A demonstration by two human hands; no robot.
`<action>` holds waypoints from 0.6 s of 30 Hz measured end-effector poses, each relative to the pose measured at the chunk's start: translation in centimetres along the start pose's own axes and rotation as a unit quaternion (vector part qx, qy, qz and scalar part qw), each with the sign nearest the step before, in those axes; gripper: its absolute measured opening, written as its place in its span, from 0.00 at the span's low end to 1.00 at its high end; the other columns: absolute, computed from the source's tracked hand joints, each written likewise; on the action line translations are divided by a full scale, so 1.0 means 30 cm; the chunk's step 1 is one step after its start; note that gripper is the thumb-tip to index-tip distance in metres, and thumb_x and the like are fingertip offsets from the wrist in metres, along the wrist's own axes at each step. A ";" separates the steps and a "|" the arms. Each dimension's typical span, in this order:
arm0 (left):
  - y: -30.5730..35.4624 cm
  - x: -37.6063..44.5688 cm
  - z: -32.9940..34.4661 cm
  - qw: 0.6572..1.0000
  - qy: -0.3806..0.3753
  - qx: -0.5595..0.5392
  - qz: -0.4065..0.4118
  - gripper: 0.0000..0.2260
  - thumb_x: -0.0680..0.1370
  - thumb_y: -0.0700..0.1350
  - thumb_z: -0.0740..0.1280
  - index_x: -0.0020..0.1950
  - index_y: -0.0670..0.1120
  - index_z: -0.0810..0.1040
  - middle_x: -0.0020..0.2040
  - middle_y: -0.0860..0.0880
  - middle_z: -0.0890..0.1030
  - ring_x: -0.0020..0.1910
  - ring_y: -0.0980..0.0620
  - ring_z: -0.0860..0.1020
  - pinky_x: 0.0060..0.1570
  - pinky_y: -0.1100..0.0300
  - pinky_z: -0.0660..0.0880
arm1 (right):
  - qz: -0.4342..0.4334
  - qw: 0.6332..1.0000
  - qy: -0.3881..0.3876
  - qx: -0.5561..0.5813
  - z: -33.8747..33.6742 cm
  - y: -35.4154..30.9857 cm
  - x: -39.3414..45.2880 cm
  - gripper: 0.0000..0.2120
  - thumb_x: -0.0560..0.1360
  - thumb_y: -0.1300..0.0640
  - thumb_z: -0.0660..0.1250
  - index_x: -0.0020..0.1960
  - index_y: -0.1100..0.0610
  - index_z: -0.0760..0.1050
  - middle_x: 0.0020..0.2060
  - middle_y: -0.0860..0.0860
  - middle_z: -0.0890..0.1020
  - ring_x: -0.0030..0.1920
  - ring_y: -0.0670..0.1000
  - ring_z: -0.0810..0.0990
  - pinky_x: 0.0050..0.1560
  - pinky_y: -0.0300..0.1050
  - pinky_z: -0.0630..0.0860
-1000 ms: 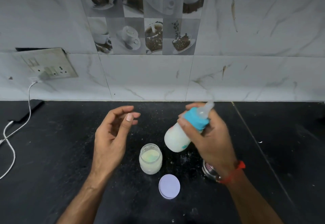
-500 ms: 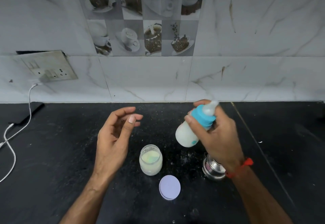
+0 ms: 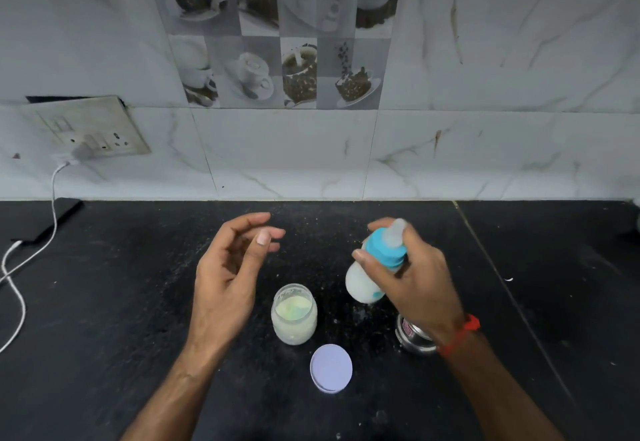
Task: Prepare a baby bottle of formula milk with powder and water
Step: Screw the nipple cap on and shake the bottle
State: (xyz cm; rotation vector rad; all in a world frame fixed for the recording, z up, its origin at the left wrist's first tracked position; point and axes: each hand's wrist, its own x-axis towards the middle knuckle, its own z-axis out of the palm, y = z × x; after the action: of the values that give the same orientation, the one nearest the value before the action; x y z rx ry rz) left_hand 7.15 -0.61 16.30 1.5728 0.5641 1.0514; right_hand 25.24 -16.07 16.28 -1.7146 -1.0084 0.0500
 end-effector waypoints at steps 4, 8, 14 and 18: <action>-0.011 0.003 -0.001 1.000 -0.007 0.008 -0.003 0.12 0.82 0.46 0.66 0.64 0.45 0.79 0.54 0.49 0.88 0.51 0.51 0.86 0.55 0.59 0.81 | -0.008 0.999 0.034 0.027 -0.029 0.009 0.031 0.19 0.73 0.43 0.74 0.59 0.52 0.77 0.48 0.45 0.86 0.46 0.48 0.86 0.49 0.46 0.83; -0.013 -0.006 0.010 1.000 -0.016 0.001 0.001 0.11 0.82 0.46 0.66 0.64 0.46 0.79 0.54 0.49 0.88 0.52 0.49 0.86 0.56 0.58 0.81 | 0.083 0.995 -0.019 0.043 -0.002 0.045 -0.001 0.20 0.71 0.41 0.77 0.58 0.50 0.78 0.48 0.46 0.85 0.48 0.48 0.85 0.52 0.55 0.83; -0.028 -0.031 0.052 0.998 -0.061 -0.011 -0.013 0.11 0.80 0.52 0.70 0.61 0.52 0.82 0.55 0.50 0.88 0.54 0.47 0.86 0.57 0.57 0.81 | 0.208 0.940 0.015 0.270 -0.080 -0.026 0.043 0.17 0.75 0.42 0.71 0.57 0.53 0.79 0.54 0.63 0.83 0.51 0.56 0.83 0.54 0.70 0.79; -0.010 -0.068 0.127 0.985 -0.167 0.029 0.008 0.17 0.74 0.55 0.74 0.62 0.55 0.82 0.59 0.52 0.85 0.51 0.48 0.85 0.53 0.49 0.82 | 0.221 0.925 -0.009 0.308 -0.083 -0.086 0.043 0.18 0.75 0.41 0.72 0.56 0.53 0.78 0.53 0.67 0.80 0.50 0.58 0.82 0.52 0.63 0.81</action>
State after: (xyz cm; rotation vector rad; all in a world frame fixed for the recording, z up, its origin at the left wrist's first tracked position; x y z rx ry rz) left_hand 9.44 -4.16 15.37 1.7610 0.3538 0.7644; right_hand 25.76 -17.05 19.92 -1.3163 -0.5127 0.6126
